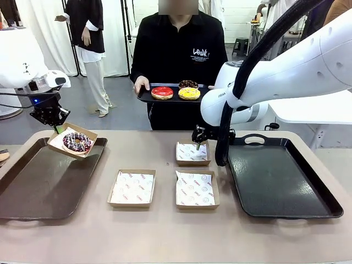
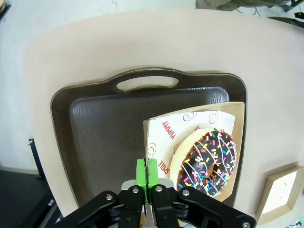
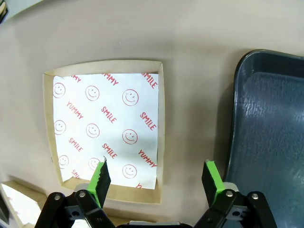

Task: Individually package the donuts and arrange them on the tray.
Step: Place the picked Paper togo box on the Handle tray while simultaneously picking up another Paper togo box from the table with the other hand.

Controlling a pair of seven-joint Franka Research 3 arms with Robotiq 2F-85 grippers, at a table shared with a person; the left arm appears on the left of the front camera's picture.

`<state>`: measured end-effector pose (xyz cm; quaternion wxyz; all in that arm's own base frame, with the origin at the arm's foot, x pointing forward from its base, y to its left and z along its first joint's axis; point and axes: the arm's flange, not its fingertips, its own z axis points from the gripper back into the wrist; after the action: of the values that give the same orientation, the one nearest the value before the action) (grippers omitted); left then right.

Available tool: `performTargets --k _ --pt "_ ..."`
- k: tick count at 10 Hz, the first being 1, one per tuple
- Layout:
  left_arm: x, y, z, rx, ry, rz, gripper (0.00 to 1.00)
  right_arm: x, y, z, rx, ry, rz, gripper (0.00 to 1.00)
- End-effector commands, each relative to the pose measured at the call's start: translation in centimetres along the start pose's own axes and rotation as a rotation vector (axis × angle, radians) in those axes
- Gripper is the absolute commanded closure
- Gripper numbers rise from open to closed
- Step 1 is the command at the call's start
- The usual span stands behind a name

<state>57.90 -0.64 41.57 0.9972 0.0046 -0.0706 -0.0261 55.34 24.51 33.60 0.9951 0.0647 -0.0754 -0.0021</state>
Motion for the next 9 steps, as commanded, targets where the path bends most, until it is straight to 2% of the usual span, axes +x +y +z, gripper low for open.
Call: performTargets --k 1,4,9 --pt "-1.1 1.0 -0.4 0.001 -0.032 -0.006 0.99 0.6 1.1 -1.0 -0.014 -0.012 0.019 0.00" --pt "-1.4 2.0 -1.1 -0.026 -0.030 0.021 0.99 1.6 2.2 -1.4 -0.052 -0.013 0.049 0.00" --pt "-0.7 1.5 -1.7 -0.016 -0.029 0.008 0.99 3.6 1.8 -2.4 -0.069 0.015 0.022 0.00"
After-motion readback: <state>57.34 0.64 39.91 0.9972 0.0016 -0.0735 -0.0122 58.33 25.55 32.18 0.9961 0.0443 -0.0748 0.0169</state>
